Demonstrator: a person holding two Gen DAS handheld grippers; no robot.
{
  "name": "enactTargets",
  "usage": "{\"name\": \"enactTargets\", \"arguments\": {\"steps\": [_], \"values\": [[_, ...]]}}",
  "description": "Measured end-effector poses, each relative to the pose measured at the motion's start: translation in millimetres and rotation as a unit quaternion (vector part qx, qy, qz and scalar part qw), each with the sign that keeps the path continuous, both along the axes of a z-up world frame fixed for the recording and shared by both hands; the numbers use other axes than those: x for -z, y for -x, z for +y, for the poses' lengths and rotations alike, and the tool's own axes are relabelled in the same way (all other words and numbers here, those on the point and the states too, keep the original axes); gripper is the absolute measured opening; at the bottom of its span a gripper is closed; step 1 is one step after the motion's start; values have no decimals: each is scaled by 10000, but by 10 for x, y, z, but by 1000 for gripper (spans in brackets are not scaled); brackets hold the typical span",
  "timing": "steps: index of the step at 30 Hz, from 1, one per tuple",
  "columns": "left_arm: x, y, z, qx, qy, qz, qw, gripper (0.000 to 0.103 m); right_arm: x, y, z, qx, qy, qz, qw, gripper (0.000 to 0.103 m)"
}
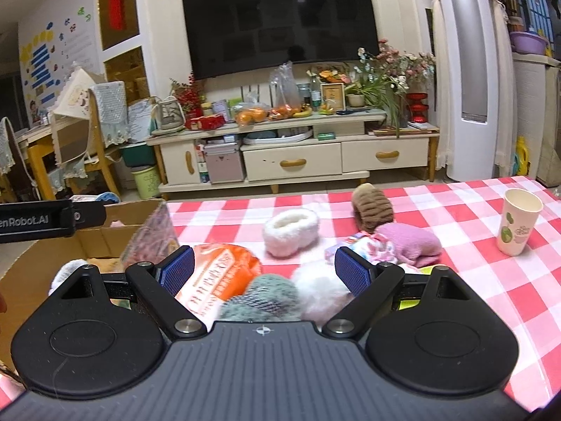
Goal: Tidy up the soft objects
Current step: 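Move both grippers back toward the remaining items on the table, then move the right gripper to the floral cloth while the left approaches the teal knit item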
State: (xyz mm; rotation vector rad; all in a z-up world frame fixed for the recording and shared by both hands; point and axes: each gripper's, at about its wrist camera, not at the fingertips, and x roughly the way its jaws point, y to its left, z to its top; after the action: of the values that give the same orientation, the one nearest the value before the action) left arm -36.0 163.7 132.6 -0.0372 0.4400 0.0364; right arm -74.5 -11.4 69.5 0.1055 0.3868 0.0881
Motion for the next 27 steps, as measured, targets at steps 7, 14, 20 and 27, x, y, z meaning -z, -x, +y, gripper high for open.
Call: {"name": "enactTargets", "arguments": {"steps": [7, 14, 20, 27], "values": [[24, -7, -164, 157, -100, -8, 9998, 102, 51, 57, -60, 238, -64, 53, 9997, 103], [56, -10, -302, 284, -162, 24, 9995, 102, 87, 107, -119, 471, -141, 94, 9987, 103], [88, 4, -465, 441, -237, 41, 9987, 102, 129, 163, -221, 653, -176, 124, 9976, 103], [137, 29, -656, 664, -377, 37, 9971, 102, 207, 208, -393, 856, -181, 180, 9960, 103]]}}
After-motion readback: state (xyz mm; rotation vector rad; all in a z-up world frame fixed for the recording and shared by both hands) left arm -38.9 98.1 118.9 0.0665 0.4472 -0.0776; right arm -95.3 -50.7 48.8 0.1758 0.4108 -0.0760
